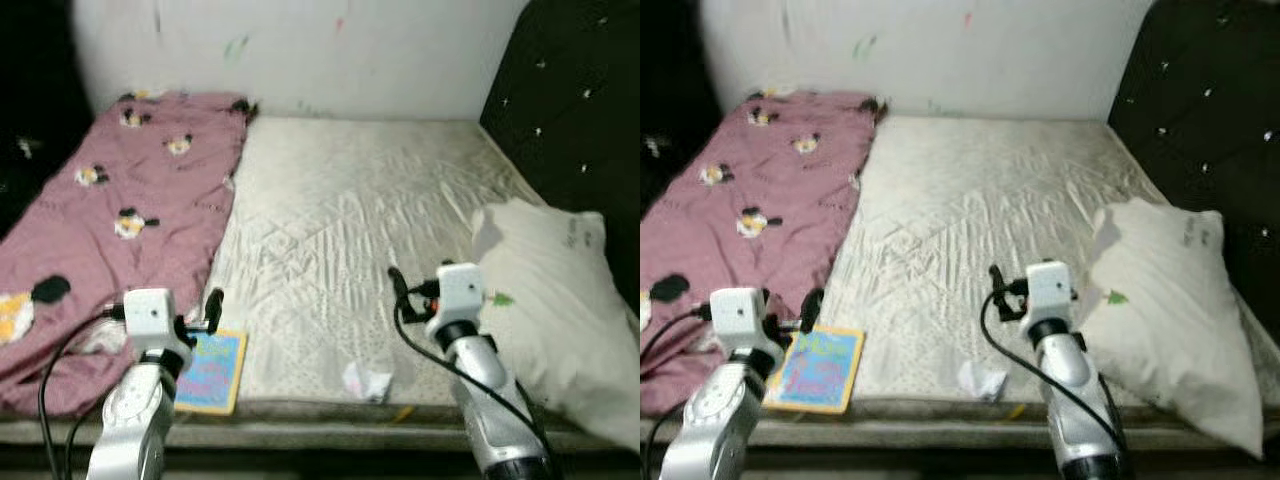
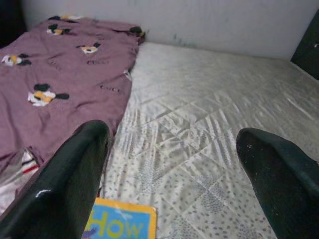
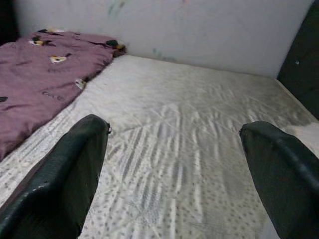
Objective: Clean up the room
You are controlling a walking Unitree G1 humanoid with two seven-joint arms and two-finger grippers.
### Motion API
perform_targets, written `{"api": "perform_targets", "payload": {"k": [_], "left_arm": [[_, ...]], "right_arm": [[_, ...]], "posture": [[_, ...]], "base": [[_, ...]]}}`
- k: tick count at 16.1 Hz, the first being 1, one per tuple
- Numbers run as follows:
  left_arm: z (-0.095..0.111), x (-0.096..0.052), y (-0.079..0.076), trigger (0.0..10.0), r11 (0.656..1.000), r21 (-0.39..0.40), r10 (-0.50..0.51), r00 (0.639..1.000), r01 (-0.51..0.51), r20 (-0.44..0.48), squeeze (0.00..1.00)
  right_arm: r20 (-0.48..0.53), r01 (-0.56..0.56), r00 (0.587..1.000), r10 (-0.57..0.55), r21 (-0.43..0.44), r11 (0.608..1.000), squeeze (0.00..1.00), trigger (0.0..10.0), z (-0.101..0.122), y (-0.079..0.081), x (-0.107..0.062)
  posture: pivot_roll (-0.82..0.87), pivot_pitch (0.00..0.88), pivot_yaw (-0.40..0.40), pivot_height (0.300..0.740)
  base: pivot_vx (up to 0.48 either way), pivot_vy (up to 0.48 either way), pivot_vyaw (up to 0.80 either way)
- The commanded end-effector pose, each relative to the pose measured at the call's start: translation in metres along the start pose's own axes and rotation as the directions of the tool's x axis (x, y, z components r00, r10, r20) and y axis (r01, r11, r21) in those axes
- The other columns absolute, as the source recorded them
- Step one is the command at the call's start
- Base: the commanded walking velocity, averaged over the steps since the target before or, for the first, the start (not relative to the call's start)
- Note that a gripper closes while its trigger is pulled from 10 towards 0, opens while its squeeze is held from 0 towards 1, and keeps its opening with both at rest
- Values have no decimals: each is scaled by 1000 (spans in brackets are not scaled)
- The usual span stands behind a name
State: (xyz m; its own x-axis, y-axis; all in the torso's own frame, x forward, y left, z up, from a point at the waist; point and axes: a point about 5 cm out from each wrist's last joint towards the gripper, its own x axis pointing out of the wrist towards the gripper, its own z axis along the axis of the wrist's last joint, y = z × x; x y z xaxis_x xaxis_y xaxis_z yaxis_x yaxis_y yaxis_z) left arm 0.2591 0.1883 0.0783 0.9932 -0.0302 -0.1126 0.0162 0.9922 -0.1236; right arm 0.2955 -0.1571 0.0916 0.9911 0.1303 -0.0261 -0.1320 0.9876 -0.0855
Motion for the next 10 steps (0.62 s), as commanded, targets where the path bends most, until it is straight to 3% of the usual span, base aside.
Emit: {"api": "perform_targets", "payload": {"k": [1,2,5,7,10], "left_arm": [[0,1,-6,10000,1000,-2,-15,1000,15,-2,0],[0,2,-6,10000,1000,-2,-16,1000,16,-1,0],[4,4,-4,10000,1000,0,-10,1000,10,14,0],[8,7,2,10000,999,20,30,999,-30,25,0],[8,6,-2,10000,1000,19,-9,1000,8,29,0]], "right_arm": [[-20,30,999,-30,-1,1000,0,10000,-3,-9,-2],[-22,30,999,-30,-2,1000,0,10000,-3,-9,-2],[-23,32,999,-32,0,999,0,10000,-3,-9,-2],[-21,30,999,-31,-2,1000,0,10000,-2,-9,-1],[-22,29,999,-30,-4,1000,0,10000,-2,-9,0]], "posture": [[33,13,-2,740],[33,13,-2,740],[30,16,-2,740],[28,18,-1,740],[28,20,-2,740]], "base": [[0,0,0],[0,0,0],[0,0,-765],[0,0,0],[0,0,0]]}}
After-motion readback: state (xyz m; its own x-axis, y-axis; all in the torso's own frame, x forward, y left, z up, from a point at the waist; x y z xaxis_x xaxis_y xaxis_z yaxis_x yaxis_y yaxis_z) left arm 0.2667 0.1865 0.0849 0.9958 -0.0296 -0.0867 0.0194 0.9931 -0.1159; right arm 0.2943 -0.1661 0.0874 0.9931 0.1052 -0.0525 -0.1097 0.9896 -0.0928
